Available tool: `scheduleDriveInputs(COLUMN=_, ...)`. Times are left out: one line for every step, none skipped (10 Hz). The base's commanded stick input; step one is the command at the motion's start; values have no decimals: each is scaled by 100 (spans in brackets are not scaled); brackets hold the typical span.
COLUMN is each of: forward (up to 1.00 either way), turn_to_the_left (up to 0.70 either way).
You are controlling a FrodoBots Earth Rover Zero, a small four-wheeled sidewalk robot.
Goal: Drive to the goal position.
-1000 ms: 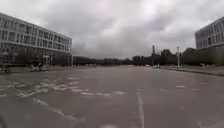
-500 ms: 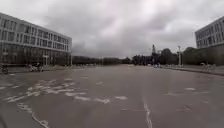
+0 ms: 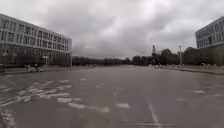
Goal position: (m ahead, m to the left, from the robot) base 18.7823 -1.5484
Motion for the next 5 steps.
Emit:
scheduleDriveInputs(forward=70, turn_to_the_left=0)
scheduleDriveInputs(forward=70, turn_to_the_left=0)
scheduleDriveInputs(forward=70, turn_to_the_left=0)
scheduleDriveInputs(forward=70, turn_to_the_left=0)
scheduleDriveInputs(forward=70, turn_to_the_left=0)
